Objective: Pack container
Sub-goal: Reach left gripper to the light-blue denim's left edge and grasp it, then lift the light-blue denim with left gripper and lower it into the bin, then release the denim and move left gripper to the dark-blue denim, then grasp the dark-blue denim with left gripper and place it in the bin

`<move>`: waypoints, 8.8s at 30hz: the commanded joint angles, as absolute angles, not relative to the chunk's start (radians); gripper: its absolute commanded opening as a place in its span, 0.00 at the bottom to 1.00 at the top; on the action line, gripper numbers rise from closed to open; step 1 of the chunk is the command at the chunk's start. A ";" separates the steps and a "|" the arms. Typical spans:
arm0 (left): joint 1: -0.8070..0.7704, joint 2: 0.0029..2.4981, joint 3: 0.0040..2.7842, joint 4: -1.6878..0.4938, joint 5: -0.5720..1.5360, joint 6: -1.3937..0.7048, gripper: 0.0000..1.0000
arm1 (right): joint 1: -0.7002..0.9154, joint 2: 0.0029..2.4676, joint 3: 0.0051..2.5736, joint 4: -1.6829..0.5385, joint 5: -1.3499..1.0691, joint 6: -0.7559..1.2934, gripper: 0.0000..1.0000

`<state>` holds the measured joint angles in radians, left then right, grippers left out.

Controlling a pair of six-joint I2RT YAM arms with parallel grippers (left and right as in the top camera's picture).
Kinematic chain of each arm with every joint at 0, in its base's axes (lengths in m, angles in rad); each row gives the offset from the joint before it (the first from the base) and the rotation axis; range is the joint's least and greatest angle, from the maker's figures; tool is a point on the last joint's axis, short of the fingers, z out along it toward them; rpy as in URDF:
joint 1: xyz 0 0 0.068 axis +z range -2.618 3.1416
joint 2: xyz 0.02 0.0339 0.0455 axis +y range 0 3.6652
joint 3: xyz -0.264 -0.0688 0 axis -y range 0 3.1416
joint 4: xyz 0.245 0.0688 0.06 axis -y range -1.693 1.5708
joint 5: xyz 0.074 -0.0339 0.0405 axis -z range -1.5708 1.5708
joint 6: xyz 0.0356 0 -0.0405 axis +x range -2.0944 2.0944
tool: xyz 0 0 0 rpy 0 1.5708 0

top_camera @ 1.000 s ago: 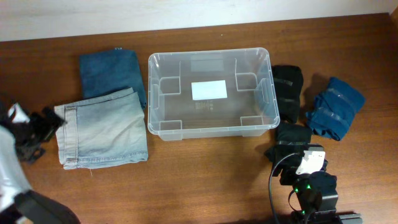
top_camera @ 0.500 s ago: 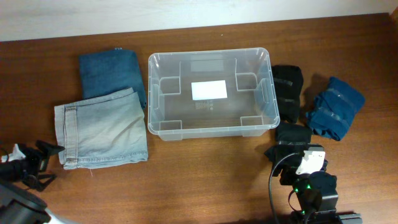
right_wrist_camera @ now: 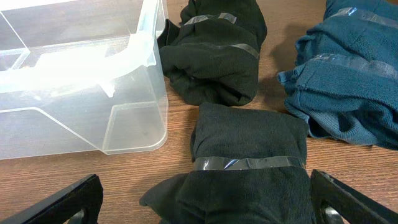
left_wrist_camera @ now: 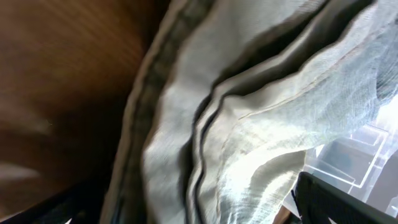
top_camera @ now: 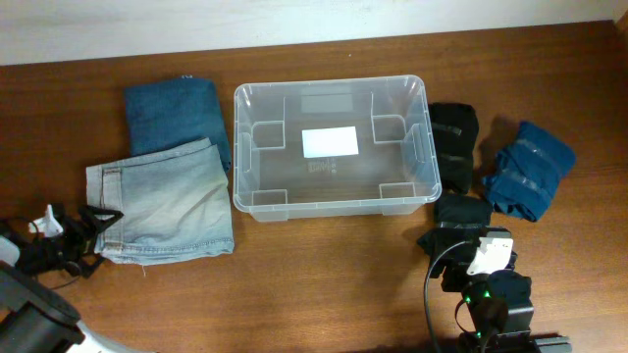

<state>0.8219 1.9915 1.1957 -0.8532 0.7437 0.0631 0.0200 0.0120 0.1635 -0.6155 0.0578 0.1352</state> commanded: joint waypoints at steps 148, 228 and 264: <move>0.457 1.890 1.621 -0.893 0.521 -0.099 0.99 | 0.012 0.006 0.156 -0.614 0.056 0.139 0.98; 0.021 1.366 1.695 -0.947 0.582 -0.373 0.00 | 0.012 0.006 0.156 -0.614 0.056 0.139 0.98; -0.410 1.705 1.682 -1.099 -0.246 -0.617 0.00 | 0.012 0.006 0.156 -0.614 0.056 0.139 0.98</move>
